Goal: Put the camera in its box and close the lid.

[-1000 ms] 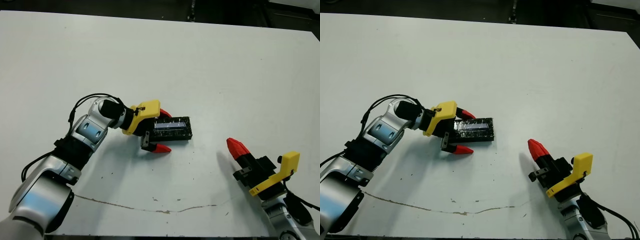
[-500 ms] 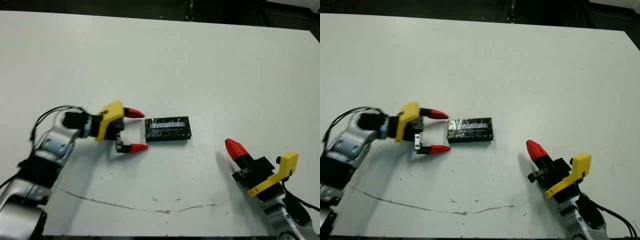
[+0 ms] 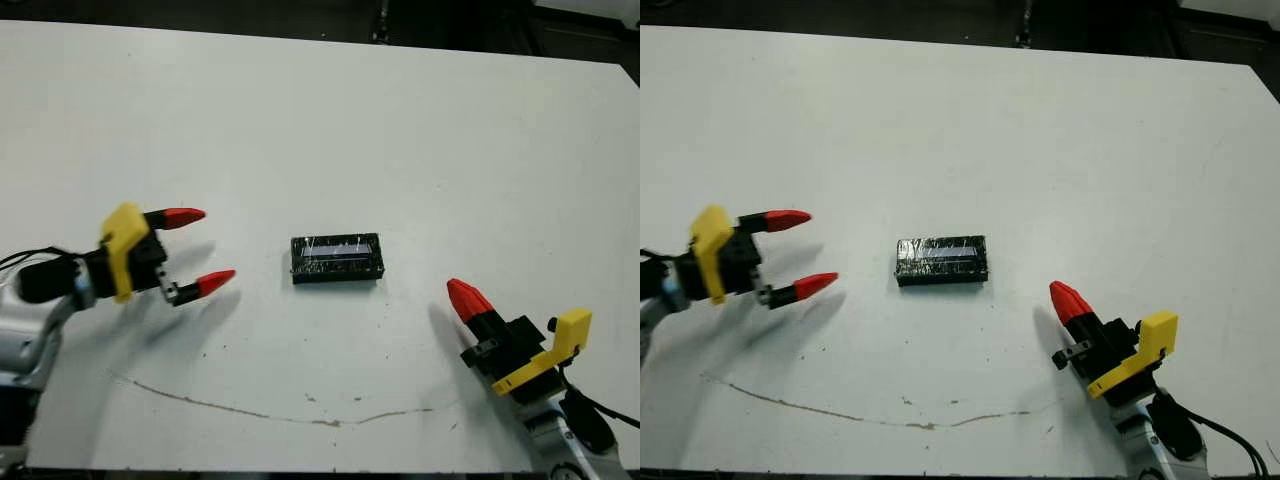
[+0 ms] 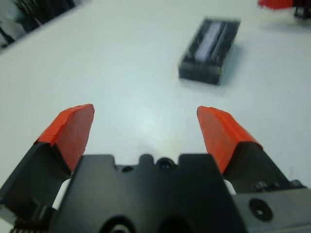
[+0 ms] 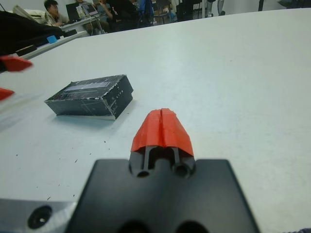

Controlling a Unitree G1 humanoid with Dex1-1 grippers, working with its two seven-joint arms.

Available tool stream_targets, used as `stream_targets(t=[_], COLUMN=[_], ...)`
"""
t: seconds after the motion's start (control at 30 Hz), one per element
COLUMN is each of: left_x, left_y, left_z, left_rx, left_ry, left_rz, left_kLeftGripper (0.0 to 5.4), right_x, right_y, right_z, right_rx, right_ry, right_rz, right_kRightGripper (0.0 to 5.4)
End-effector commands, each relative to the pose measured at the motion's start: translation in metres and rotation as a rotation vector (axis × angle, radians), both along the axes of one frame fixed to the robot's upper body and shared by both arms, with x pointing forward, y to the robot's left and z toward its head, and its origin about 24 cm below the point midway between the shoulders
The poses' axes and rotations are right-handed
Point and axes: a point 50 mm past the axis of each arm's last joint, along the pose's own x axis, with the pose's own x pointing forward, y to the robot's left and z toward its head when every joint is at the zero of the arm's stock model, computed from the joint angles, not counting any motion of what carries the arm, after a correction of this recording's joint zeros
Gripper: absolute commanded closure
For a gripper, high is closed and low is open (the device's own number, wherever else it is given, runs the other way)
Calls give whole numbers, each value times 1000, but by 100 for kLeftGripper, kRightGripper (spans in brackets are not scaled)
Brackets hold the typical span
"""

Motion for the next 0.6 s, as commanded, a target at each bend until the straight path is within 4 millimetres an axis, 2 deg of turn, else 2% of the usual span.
stream_targets(t=[0.03,0.13,0.27,0.47,0.6], left_x=[-7,-6,0,5,7], left_y=[-23,-50,-89,-134,-152], left_z=[8,15,17,5,-8], left_rx=[-200,-403,-513,-487,-437], left_ry=[-82,-143,-198,-60,17], left_rz=[39,32,53,41,49], left_kLeftGripper=[54,100,166,257,315], right_x=[-1,-1,-1,-1,-2], right_y=[-1,1,2,5,7], right_z=[-1,0,3,4,5], right_rx=[-2,-14,-17,-24,-16], right_ry=[24,23,28,37,41], right_rz=[-11,-22,-33,-57,-78], right_kRightGripper=[540,540,540,540,540])
